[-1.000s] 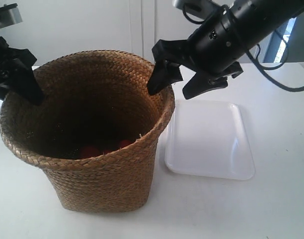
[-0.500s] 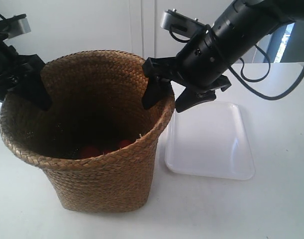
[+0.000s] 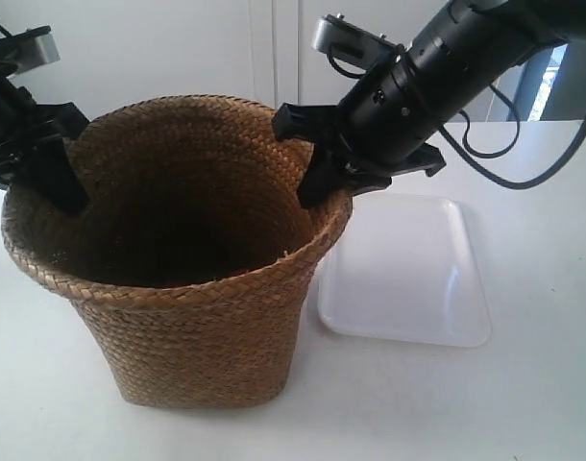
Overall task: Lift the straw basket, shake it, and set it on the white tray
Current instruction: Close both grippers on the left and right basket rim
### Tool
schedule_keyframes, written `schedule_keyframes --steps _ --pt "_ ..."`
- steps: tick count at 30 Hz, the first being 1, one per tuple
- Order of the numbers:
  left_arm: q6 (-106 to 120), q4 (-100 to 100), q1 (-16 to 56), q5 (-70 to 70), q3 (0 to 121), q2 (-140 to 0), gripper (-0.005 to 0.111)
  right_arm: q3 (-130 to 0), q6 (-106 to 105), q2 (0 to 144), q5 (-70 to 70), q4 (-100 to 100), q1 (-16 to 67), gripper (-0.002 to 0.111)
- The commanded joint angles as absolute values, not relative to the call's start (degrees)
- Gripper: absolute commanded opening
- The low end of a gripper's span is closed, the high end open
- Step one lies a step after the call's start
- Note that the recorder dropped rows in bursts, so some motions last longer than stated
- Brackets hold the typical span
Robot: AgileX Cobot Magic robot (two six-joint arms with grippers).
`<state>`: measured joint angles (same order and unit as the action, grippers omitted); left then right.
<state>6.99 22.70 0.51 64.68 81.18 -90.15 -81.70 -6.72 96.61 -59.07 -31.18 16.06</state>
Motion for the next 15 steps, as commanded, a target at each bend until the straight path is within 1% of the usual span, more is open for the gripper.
schedule_keyframes --steps 1,4,10,15 --pt "7.8 24.41 0.82 65.34 81.07 -88.91 0.0 -82.17 -7.56 95.25 -55.86 -26.42 17.14 0.0" --pt "7.91 23.58 2.16 61.6 81.07 -86.84 0.0 -82.17 -7.24 93.04 -53.55 -22.96 18.03 0.0" --pt "7.56 23.35 5.69 54.88 81.07 -83.36 0.0 -81.81 -7.24 88.27 -49.45 -23.01 18.2 0.0" --pt "7.29 23.13 9.5 49.9 79.99 -81.73 0.0 -77.58 -7.69 84.66 -44.86 -22.36 18.2 0.0"
